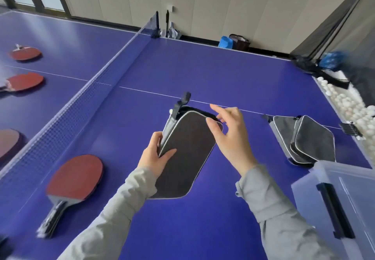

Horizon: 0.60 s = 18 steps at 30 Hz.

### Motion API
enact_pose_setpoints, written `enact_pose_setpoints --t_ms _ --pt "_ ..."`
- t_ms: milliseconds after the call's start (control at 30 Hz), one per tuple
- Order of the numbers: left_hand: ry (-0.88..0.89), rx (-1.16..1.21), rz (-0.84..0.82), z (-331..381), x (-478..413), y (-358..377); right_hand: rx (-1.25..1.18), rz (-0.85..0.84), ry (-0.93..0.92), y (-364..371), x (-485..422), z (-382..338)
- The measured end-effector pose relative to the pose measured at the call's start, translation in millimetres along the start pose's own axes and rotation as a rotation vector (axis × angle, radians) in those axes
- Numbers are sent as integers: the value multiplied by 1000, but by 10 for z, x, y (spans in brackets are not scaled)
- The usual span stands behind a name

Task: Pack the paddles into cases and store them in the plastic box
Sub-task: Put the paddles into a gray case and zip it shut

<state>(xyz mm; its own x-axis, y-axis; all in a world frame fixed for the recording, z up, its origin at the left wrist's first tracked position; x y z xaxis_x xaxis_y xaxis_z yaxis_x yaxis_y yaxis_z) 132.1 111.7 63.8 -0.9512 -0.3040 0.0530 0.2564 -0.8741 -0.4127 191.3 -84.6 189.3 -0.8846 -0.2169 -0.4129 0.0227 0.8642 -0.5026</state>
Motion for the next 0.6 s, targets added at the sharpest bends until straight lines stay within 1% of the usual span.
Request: enact_pose_setpoints --t_ms 67,167,267,367,433,500,600 --pt "44 -132 -62 -45 22 -123 67 -82 -8 240 -78 -233" --pt "121 -298 -142 -100 65 -223 104 -255 81 538 -24 -304" --pt "155 -411 -221 -158 113 -252 74 -404 175 710 105 -286" --pt "235 -530 -270 -124 185 -237 62 -515 237 770 183 -250" --pt "283 -561 -293 -92 230 -230 68 -525 256 752 216 -228" --pt "310 -590 -320 -75 244 -215 89 -488 259 712 255 -196" --pt "351 -599 -312 -22 233 -189 113 -333 238 570 286 -114"
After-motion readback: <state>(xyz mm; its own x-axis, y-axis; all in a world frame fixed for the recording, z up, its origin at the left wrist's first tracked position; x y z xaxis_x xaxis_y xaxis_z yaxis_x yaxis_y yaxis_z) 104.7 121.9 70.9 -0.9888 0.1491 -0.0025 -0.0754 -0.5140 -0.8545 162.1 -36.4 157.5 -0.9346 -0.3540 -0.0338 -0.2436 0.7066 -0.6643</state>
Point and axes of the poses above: each hand's wrist, its own x-axis away from the middle knuckle, its own y-axis out of the palm, z = x × y, the point moved 9 cm from there along -x, towards the middle knuckle, and after that the axes turned 6 degrees about -x, right-handed, at the moved point
